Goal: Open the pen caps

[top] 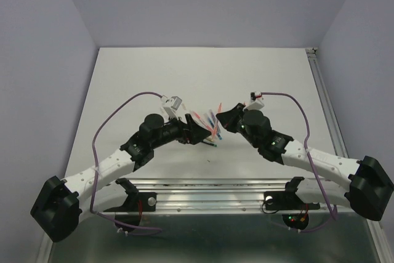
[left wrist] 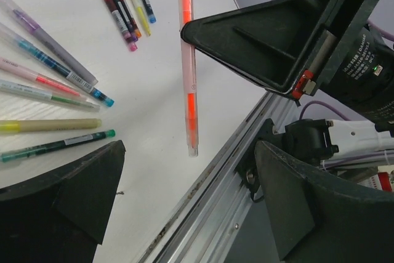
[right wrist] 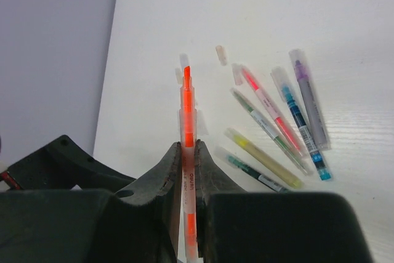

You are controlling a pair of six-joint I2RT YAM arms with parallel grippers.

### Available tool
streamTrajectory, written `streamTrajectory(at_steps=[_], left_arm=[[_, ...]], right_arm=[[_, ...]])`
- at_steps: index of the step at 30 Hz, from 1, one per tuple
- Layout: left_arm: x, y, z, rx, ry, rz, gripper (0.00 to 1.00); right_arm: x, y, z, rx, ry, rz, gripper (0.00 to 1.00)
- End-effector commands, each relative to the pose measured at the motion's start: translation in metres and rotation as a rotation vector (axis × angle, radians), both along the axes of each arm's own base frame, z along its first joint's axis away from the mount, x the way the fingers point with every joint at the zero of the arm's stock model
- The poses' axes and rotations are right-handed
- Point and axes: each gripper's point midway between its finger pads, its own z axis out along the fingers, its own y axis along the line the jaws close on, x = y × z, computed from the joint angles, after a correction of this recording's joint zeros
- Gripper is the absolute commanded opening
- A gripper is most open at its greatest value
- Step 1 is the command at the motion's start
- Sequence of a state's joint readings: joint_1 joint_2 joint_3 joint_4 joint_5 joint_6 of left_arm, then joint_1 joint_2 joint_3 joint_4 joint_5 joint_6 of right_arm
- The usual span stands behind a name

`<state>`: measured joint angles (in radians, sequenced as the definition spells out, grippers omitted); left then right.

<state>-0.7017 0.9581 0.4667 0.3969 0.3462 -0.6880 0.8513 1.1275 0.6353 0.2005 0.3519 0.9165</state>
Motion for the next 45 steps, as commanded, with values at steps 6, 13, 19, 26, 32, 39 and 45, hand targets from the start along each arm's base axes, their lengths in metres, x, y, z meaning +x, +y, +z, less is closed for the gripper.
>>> streamTrajectory(at_steps=[6,13,19,26,32,39,45], left_arm=[[0.005,-0.029,0.015,-0.026,-0.069,-0.082,0.93],[0.007,-0.042,0.012,-0.018,-0.058,-0.112,0.75],[0.004,-0.046,0.014,-0.027,-0.062,-0.125,0.55],[-0.005,-0.050,0.014,-0.029,-0.064,-0.167,0.45],[-0.008,-0.051,0.018,-0.039,-0.060,-0.172,0.03],[-0.012,-0.037,-0.003,-0.019,0.016,-0.115,0.00],[-0.035,-0.024,-0.019,-0.037,0.089,-0.102,0.00]], right_arm=[[0.019,-0.002,0.040,0.228,-0.031,-0.139,0.01],[0.019,0.002,0.035,0.224,-0.015,-0.127,0.01],[0.020,0.004,0.033,0.218,-0.016,-0.124,0.01],[0.025,0.002,0.034,0.203,-0.024,-0.147,0.01],[0.027,-0.003,0.033,0.205,-0.031,-0.176,0.01],[0.046,-0.040,0.044,0.113,-0.107,-0.381,0.01],[0.080,-0.081,0.056,-0.002,-0.171,-0.568,0.01]])
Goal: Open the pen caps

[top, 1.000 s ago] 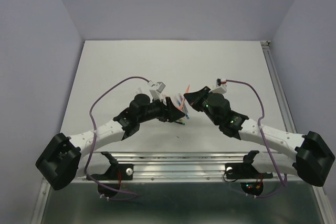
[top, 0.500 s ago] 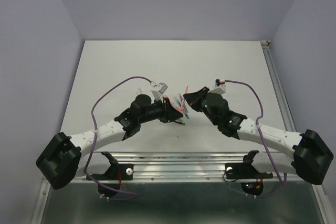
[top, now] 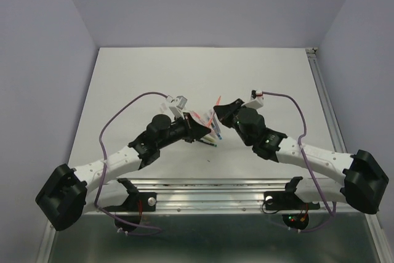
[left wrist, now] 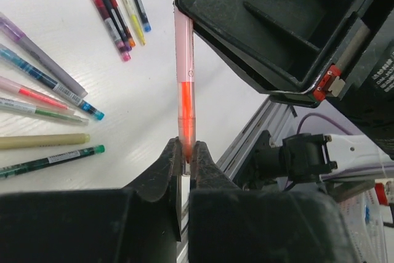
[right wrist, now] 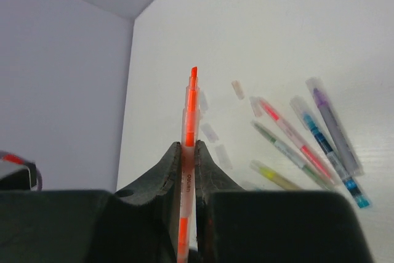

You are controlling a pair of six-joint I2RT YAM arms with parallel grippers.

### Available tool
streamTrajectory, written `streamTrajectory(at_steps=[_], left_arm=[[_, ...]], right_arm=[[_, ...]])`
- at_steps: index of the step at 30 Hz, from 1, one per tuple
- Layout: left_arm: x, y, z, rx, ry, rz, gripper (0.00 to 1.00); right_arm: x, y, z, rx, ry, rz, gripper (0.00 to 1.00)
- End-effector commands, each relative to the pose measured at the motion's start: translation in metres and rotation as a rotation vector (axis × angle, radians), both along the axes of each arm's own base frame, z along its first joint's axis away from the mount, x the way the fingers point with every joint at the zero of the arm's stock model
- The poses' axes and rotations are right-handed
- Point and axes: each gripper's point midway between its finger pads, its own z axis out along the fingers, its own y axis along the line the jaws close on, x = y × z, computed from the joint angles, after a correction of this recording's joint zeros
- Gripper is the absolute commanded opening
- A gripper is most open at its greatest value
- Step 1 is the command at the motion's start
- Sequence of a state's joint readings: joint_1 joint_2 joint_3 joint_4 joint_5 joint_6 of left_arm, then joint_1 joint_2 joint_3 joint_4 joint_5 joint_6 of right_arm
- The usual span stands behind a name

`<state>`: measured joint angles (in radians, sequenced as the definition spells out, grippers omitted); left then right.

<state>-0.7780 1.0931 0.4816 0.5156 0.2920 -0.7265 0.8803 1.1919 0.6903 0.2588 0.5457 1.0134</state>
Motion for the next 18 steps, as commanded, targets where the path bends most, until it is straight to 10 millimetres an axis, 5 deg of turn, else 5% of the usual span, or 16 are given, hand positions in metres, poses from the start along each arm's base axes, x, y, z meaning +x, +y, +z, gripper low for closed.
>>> streamTrajectory(at_steps=[1,9,18], left_arm=[[-0.040,0.005,-0.006,-0.042,0.063,-0.085,0.00],[-0.051,0.021,-0.016,-0.028,0.105,-0.044,0.00],[-0.007,0.049,-0.035,0.184,0.142,0.217,0.00]], right_arm=[[0.060,-0.081,0.037,-0.088,-0.112,-0.397,0.01],[0.095,-0.106,0.027,-0.109,-0.089,-0.398,0.01],[0.085,-0.094,-0.016,-0.356,-0.046,-0.190,0.01]])
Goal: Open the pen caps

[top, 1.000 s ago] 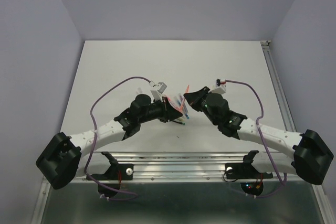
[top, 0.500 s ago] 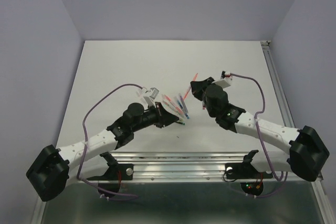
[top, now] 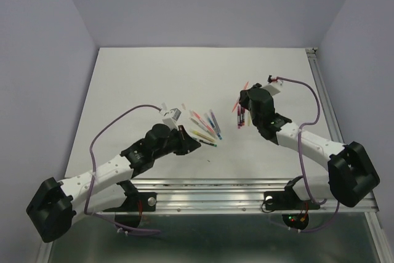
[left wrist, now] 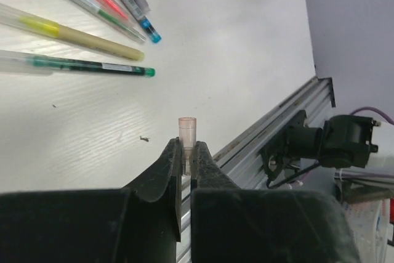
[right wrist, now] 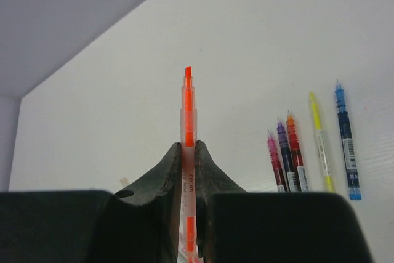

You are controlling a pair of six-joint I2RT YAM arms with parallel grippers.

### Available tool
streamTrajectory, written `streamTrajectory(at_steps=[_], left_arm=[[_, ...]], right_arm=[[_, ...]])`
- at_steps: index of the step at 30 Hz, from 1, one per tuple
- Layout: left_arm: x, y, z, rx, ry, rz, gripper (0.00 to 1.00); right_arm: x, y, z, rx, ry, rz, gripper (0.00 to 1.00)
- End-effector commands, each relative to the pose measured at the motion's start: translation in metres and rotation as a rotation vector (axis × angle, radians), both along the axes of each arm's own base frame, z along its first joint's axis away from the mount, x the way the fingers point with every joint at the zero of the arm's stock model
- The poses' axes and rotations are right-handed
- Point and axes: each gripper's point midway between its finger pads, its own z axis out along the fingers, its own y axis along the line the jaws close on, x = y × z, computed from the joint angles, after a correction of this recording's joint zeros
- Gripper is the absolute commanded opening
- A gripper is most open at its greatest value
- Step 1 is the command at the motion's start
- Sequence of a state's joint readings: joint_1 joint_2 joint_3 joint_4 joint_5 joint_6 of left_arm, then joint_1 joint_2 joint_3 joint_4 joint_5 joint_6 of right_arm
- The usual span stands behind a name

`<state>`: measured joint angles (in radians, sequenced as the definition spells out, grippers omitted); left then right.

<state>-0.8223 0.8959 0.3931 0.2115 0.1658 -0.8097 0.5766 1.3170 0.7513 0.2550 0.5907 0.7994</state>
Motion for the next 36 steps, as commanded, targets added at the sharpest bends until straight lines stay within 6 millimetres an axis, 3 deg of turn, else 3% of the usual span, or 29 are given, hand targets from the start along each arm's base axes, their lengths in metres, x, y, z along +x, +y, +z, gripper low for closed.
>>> streamTrajectory(at_steps=[1,2,3,7,10,14,28,36], left_arm=[[0.037,0.016,0.008,0.110,-0.031,0.145,0.00],[0.044,0.021,0.007,0.132,-0.027,0.165,0.00],[0.052,0.024,0.010,0.146,-0.022,0.185,0.00],[0.089,0.050,-0.013,0.251,0.042,0.275,0.00],[0.107,0.057,-0.015,0.293,0.038,0.302,0.00],[0.127,0.073,-0.035,0.390,0.085,0.341,0.00],[0.172,0.097,-0.064,0.575,0.160,0.445,0.00],[0.184,0.101,-0.066,0.636,0.180,0.473,0.00]], right_arm=[[-0.001,0.020,0.000,-0.134,0.000,0.181,0.01],[0.001,0.023,0.003,-0.178,0.007,0.210,0.01],[0.000,0.025,-0.009,-0.226,0.052,0.244,0.01],[0.000,0.033,-0.054,-0.336,0.197,0.322,0.01],[0.000,0.034,-0.074,-0.383,0.255,0.354,0.01],[0.001,0.035,-0.091,-0.429,0.308,0.373,0.01],[-0.001,0.025,-0.134,-0.508,0.446,0.351,0.08],[-0.002,0.022,-0.132,-0.500,0.454,0.330,0.24]])
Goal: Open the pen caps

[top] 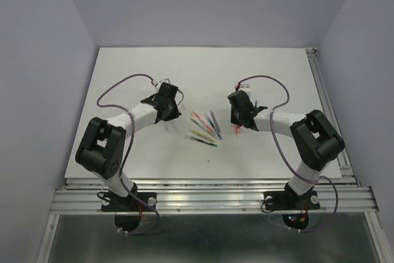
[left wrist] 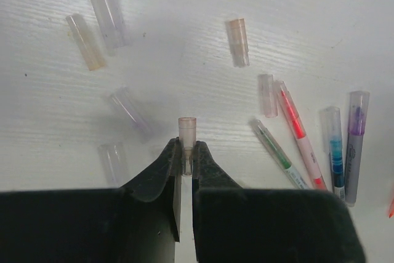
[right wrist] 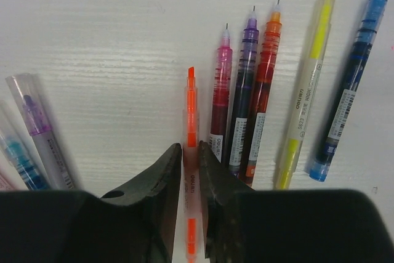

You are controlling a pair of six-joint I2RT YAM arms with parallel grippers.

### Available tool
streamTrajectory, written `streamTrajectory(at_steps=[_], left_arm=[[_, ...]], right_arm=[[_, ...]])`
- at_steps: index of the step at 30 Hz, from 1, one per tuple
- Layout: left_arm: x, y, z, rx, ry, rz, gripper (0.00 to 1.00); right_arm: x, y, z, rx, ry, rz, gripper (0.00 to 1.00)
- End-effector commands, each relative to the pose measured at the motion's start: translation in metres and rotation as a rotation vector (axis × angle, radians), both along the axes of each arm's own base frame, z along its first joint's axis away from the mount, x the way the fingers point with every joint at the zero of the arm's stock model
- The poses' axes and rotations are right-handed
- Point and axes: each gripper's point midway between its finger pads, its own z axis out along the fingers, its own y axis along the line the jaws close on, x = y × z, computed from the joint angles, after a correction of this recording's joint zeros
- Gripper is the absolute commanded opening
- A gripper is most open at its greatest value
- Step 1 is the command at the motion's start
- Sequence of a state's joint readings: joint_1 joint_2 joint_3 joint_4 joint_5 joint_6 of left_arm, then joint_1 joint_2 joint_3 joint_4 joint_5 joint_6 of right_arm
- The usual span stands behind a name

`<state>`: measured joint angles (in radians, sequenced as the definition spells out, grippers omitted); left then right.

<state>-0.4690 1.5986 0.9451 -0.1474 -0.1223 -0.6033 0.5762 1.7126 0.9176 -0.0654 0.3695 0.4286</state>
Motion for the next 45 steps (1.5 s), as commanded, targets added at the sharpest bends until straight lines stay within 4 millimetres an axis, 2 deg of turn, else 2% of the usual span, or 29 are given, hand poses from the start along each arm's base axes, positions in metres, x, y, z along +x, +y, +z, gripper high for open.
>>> streamTrajectory(at_steps=[1,5,8,12,13,16,18,19,21,22,23,28,31,37,43,45], left_arm=[[0.016,0.010,0.010,0.074,-0.013,0.035,0.00],[0.022,0.013,0.005,0.116,0.007,0.048,0.02],[0.027,0.016,0.006,0.145,0.014,0.058,0.06],[0.036,0.017,0.007,0.180,0.024,0.069,0.07],[0.039,0.019,0.010,0.190,0.021,0.077,0.10],[0.044,0.021,0.007,0.221,0.034,0.082,0.11],[0.045,0.024,0.003,0.237,0.049,0.088,0.13],[0.047,0.023,0.003,0.240,0.051,0.092,0.16],[0.048,0.023,-0.001,0.247,0.060,0.091,0.19],[0.049,0.023,0.000,0.244,0.059,0.090,0.22],[0.049,0.023,-0.002,0.248,0.067,0.089,0.23],[0.049,0.026,-0.010,0.272,0.089,0.103,0.26],[0.049,0.030,-0.010,0.287,0.089,0.114,0.34],[0.048,0.028,-0.008,0.281,0.092,0.110,0.39],[0.050,0.020,0.008,0.231,0.059,0.079,0.50],[0.052,0.016,0.024,0.201,0.018,0.070,0.56]], right_arm=[[0.018,0.005,0.025,0.025,-0.062,-0.030,0.25],[0.017,0.005,0.028,0.030,-0.062,-0.027,0.36],[0.017,0.007,0.036,0.050,-0.078,-0.020,0.40],[0.015,0.016,0.052,0.108,-0.111,0.019,0.48],[0.015,0.017,0.055,0.119,-0.120,0.030,0.55],[0.012,0.023,0.073,0.166,-0.156,0.060,0.58],[0.004,0.024,0.082,0.198,-0.169,0.079,0.67],[0.006,0.027,0.090,0.225,-0.200,0.085,0.78],[0.001,0.028,0.102,0.264,-0.226,0.100,0.86],[-0.001,0.030,0.105,0.277,-0.229,0.110,0.96],[-0.003,0.030,0.109,0.288,-0.236,0.112,1.00],[-0.014,0.028,0.128,0.333,-0.272,0.124,1.00],[-0.019,0.024,0.135,0.350,-0.291,0.122,1.00],[-0.024,0.015,0.138,0.339,-0.305,0.096,1.00],[-0.024,0.011,0.134,0.304,-0.291,0.093,1.00],[-0.024,0.012,0.130,0.283,-0.285,0.119,1.00]])
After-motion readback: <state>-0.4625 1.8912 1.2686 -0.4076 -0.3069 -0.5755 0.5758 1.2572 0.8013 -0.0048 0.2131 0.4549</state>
